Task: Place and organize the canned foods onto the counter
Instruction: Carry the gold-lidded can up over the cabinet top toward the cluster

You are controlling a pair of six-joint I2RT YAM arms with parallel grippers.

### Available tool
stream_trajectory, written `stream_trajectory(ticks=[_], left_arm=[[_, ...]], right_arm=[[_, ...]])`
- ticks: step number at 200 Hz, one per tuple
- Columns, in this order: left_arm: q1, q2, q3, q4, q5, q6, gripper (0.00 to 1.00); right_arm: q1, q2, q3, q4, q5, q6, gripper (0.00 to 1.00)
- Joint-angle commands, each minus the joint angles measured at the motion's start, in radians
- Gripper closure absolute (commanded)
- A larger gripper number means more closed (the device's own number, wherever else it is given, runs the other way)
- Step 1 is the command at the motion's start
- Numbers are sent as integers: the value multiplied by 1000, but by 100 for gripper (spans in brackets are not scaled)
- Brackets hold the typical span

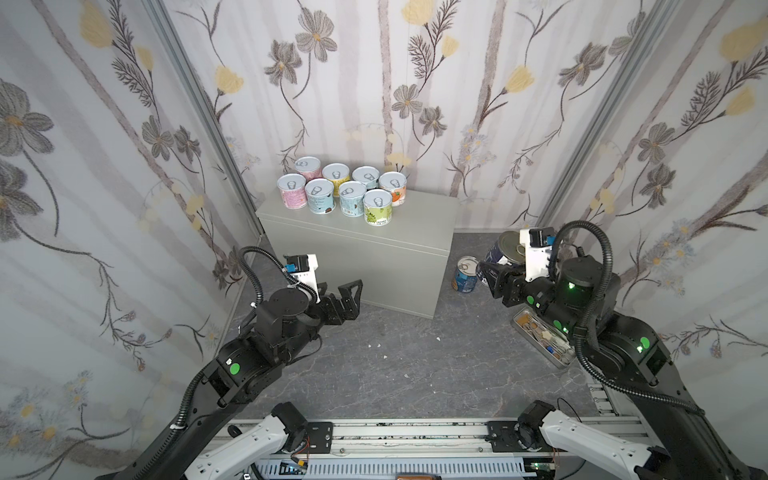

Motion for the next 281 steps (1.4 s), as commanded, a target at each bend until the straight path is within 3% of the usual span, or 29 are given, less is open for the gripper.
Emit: stream_trajectory(ticks=[1,87,131,229,281], left_arm=[[1,19,42,-36,-39,56,0],[16,64,17,-41,-104,118,0],[61,76,-51,-5,-55,133,0],[113,82,-216,239,-41,171,0],[113,80,-267,281,-69,168,0]], right_arm=[[1,84,125,-18,-54,-66,45],[-42,546,660,-147,-109,-123,46],[-57,765,909,-175,-119,-126,46],[-97,944,929,39,-104,-156,48],[-135,996,932,114,-123,-163,49]])
